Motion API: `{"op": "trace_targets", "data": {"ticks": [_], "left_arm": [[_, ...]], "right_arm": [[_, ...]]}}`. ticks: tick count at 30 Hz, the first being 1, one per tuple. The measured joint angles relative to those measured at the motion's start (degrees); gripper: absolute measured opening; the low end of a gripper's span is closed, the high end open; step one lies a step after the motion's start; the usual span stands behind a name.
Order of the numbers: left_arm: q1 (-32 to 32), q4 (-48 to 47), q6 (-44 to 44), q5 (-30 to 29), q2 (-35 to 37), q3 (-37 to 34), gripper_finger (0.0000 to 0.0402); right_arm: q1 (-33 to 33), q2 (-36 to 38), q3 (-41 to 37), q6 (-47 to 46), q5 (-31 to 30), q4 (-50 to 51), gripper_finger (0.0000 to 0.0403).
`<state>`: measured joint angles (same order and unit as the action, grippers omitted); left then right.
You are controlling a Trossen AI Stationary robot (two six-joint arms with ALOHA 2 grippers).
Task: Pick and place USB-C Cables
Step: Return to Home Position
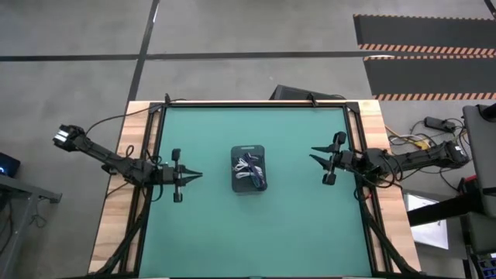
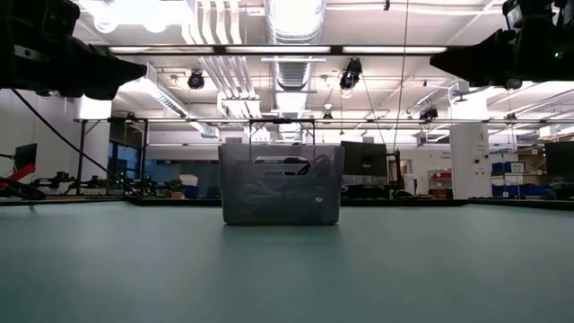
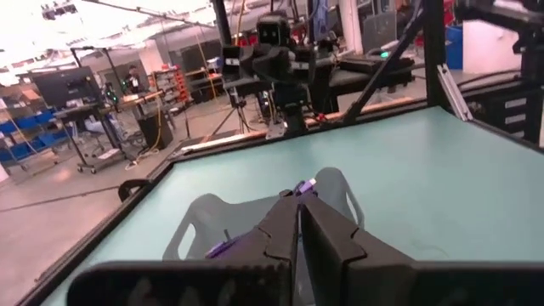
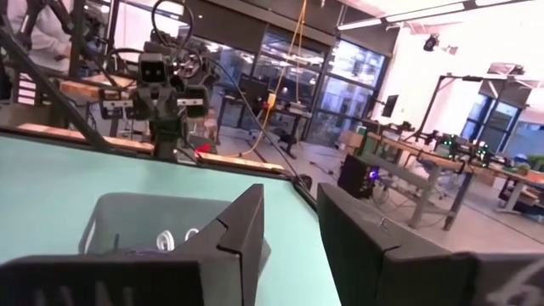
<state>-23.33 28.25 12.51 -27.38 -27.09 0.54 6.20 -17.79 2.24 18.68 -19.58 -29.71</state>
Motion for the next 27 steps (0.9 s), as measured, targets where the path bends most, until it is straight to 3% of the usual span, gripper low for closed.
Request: {"op": "trace_targets", "data": {"ticks": [16,27], "left_arm": [[0.0,-1.6,1.4,-0.1,12.5,0.1,0.0001],[0.0,-14.8,1.3,-1.7,22.7,2.9,0.0]], "right_arm": [[0.0,12.7,0.0,-3.7,2.2,13.9,0.0073],[0.0,17.8,0.0,-4.0,9.8,18.8,0.0068]]}}
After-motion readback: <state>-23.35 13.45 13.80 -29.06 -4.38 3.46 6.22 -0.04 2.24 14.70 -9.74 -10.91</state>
